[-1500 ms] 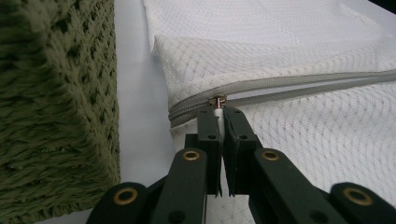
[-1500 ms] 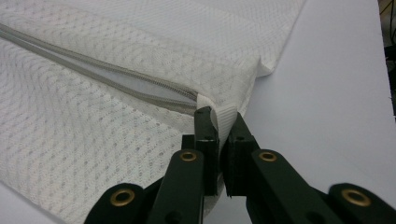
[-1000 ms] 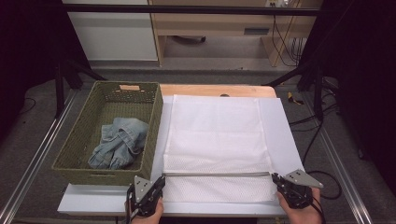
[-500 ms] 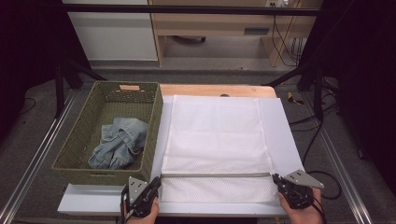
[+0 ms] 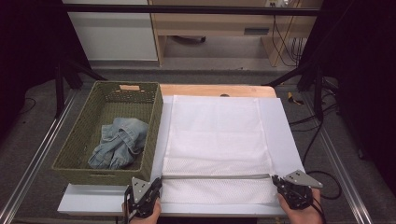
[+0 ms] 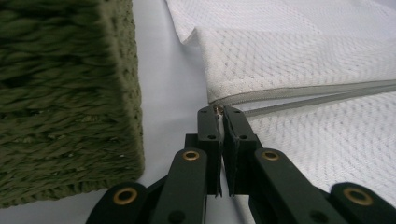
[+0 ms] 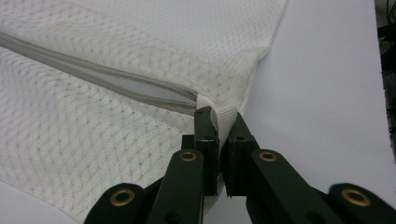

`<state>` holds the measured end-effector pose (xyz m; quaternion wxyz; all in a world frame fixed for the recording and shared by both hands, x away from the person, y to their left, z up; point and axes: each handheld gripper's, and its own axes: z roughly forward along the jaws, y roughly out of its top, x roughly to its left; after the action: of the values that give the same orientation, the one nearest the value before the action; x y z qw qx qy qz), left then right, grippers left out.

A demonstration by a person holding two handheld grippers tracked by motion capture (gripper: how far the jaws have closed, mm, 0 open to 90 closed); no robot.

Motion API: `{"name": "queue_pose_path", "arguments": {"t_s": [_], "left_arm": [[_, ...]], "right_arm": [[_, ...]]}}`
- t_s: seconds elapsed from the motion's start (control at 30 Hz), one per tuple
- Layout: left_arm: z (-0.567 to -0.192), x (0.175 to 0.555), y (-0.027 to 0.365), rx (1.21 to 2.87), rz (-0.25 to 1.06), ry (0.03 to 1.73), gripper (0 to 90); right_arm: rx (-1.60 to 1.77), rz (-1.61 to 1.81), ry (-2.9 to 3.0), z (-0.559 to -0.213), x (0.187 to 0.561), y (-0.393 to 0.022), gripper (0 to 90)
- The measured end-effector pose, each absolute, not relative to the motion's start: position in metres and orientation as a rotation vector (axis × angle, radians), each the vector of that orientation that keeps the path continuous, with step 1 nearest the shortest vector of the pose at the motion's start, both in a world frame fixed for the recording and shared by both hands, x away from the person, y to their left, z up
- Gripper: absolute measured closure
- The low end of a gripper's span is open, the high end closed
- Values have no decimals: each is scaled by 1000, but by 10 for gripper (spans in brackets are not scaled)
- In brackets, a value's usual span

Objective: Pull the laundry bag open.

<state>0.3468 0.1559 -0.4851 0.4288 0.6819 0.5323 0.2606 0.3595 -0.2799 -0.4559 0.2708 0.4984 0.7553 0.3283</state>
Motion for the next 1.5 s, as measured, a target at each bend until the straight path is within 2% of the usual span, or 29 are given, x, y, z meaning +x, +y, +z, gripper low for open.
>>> {"name": "queue_pose_path", "arguments": {"t_s": [0.13,0.4,0.57,0.73,0.83,1.03,1.17,1.37,1.5], "left_arm": [[-486,345,145,1732,638,1293,810],[-488,349,130,1806,609,1231,654],[-489,351,128,1813,599,1213,599],[-485,348,117,1826,586,1155,585],[-488,352,114,1821,572,1148,535],[-490,354,115,1788,532,1121,490],[-486,354,114,1775,533,1095,426],[-480,359,111,1754,511,1046,279],[-472,365,99,1858,524,981,194]], "right_arm": [[1338,914,2026,-455,359,-279,824],[1319,955,1961,-449,356,-283,651],[1335,991,1911,-446,354,-290,550],[1329,1020,1884,-443,352,-291,466],[1315,1026,1873,-442,353,-289,391],[1328,1012,1870,-443,358,-284,277],[1301,1003,1919,-445,361,-276,164],[1261,979,2006,-450,366,-260,95],[1252,952,2035,-450,371,-252,94]]}}
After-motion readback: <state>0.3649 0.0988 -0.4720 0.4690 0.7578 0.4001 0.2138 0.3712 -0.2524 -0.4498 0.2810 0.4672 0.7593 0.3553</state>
